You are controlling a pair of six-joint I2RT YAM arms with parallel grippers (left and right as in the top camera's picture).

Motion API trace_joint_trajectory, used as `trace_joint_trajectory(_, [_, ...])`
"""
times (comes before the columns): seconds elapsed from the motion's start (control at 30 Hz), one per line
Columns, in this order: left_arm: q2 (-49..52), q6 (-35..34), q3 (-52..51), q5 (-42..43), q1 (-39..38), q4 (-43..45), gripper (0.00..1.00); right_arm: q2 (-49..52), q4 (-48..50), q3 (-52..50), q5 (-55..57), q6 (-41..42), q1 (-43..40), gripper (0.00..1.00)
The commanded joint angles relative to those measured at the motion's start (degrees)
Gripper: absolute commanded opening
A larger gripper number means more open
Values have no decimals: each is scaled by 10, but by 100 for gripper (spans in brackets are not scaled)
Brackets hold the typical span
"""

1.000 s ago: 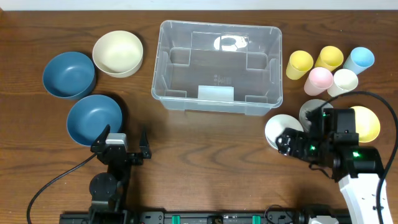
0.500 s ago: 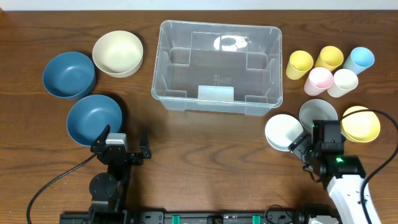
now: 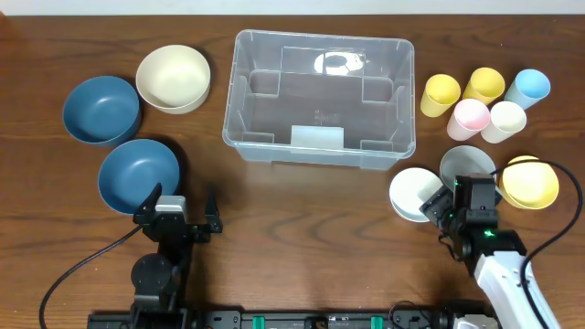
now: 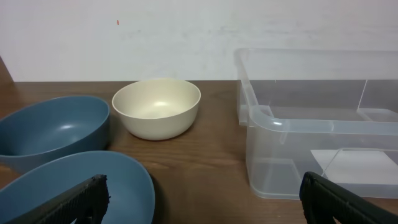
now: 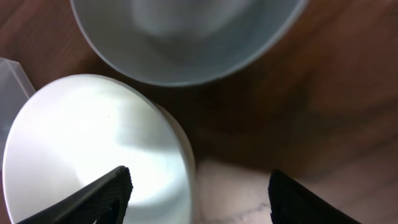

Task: Pack container
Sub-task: 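Reach the right gripper to the white bowl and grasp its rim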

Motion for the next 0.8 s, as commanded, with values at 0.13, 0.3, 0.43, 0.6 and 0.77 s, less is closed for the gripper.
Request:
trace_joint_trajectory(0.13, [-3,8,-11,-6,3,-21,98,77,51,-5,-39,-9,-4,67])
trace_joint_trajectory(0.3, [-3,8,-11,-7,3,-21,98,101,55,-5,-41,-8,-4,54])
trace_joint_trajectory(0.43, [-3,8,-11,-6,3,-21,98,101,52,-5,-43,-8,-4,33])
trace_joint_trajectory(0.6, [-3,8,-11,-7,3,-21,98,101,45,-5,-53,-8,-4,18])
trace_joint_trajectory(0.77, [-3,8,-11,-7,3,-21,98,100,26,-5,-76,-9,-4,3])
